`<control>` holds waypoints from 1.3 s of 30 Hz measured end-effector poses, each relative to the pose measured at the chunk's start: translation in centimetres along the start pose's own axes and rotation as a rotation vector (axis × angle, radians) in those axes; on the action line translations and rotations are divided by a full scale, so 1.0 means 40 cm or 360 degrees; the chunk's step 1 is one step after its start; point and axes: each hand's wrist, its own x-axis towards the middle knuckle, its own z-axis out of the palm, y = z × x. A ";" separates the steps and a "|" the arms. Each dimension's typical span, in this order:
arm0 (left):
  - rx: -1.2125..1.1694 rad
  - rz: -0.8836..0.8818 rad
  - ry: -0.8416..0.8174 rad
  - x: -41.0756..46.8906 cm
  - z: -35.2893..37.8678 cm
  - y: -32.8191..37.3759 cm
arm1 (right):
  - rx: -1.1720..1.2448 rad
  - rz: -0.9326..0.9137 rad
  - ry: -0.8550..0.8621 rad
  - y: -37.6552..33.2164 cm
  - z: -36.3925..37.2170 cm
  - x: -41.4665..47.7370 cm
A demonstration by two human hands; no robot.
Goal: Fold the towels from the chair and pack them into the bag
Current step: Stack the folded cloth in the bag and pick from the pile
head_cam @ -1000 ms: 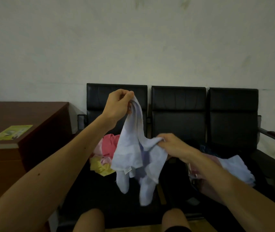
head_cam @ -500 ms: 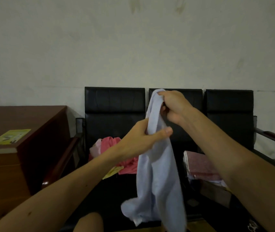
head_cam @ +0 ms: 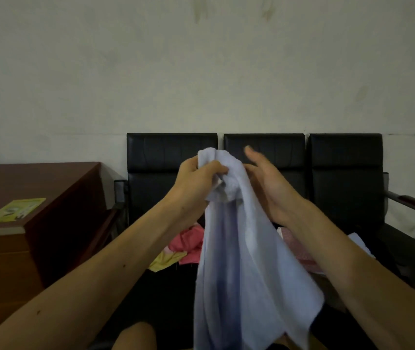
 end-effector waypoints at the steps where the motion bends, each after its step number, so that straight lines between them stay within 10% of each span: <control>1: -0.0022 -0.0014 0.0029 0.005 -0.001 -0.002 | -0.0040 -0.0052 -0.0008 0.006 -0.003 -0.020; 6: -0.0217 -0.0117 0.0109 0.022 0.007 -0.011 | -0.1282 -0.0373 0.0641 0.154 -0.047 -0.045; 16: -0.0868 -0.0781 -0.0110 0.015 -0.087 -0.060 | -0.0597 -0.0218 0.0539 0.064 -0.090 -0.074; 19: -0.0517 -0.0702 0.0048 0.011 -0.104 -0.102 | -0.0732 -0.0021 0.0515 0.039 -0.057 -0.068; 24: 0.0711 0.0374 -0.0340 -0.017 -0.107 -0.136 | -0.0944 -0.0081 -0.0153 0.039 -0.018 -0.027; 31: 0.0814 0.0245 -0.0986 -0.008 -0.137 -0.121 | -0.1332 0.0037 -0.0772 0.018 -0.010 0.002; 39: 0.1129 0.0255 -0.0967 0.011 -0.183 -0.146 | -0.1573 0.0042 -0.0470 0.080 -0.056 0.013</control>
